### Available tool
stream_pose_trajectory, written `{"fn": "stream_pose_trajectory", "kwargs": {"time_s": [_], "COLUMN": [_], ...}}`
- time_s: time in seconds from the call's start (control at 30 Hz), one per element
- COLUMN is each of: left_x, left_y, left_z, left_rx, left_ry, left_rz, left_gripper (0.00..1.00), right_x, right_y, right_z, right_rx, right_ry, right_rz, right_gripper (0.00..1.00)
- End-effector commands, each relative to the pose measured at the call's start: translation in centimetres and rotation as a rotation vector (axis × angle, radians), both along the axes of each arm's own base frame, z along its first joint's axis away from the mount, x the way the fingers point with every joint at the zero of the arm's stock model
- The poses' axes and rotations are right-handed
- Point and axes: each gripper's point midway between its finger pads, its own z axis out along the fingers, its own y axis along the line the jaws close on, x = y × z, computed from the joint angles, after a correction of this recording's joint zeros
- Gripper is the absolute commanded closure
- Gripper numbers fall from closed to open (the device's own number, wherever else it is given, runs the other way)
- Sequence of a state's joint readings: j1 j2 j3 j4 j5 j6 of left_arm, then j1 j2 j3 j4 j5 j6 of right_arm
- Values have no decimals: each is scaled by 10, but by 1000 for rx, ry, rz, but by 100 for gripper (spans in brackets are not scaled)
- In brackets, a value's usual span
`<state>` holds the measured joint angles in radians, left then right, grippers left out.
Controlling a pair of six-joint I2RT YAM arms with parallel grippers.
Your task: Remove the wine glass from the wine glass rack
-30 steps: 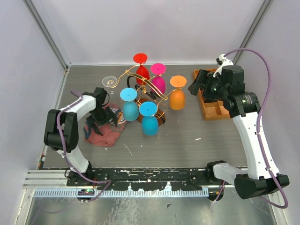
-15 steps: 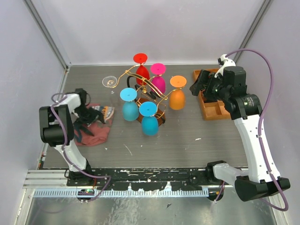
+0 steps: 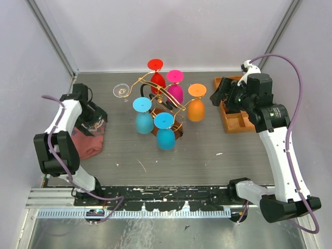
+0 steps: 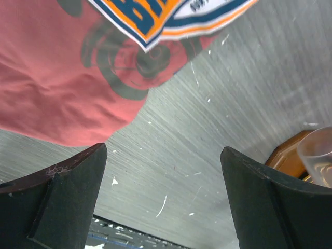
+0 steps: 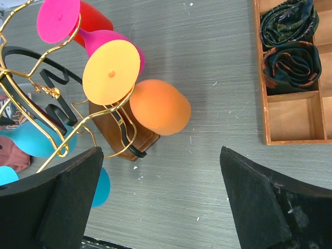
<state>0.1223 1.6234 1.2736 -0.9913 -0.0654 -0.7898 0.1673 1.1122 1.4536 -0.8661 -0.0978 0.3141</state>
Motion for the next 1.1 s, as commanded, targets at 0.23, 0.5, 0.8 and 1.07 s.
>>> {"fn": "stream_pose_trajectory", "kwargs": {"time_s": [0.23, 0.5, 0.8, 1.07], "left_x": [-39, -37, -32, -33], "left_y": [-22, 20, 54, 3], "left_z": [-61, -68, -22, 19], "left_rx": [-105, -25, 59, -14], "left_ry": [202, 318, 186, 47], "left_rz": [-80, -73, 23, -86], "left_gripper": [2, 2, 2, 2], "right_x": [-1, 16, 51, 83], "right_y": [10, 29, 38, 42], "right_z": [29, 20, 22, 7], "right_rx": [18, 73, 149, 212], "right_ry": [-86, -17, -40, -46], "right_rz": [72, 137, 120, 113], "right_gripper": [0, 0, 26, 43]}}
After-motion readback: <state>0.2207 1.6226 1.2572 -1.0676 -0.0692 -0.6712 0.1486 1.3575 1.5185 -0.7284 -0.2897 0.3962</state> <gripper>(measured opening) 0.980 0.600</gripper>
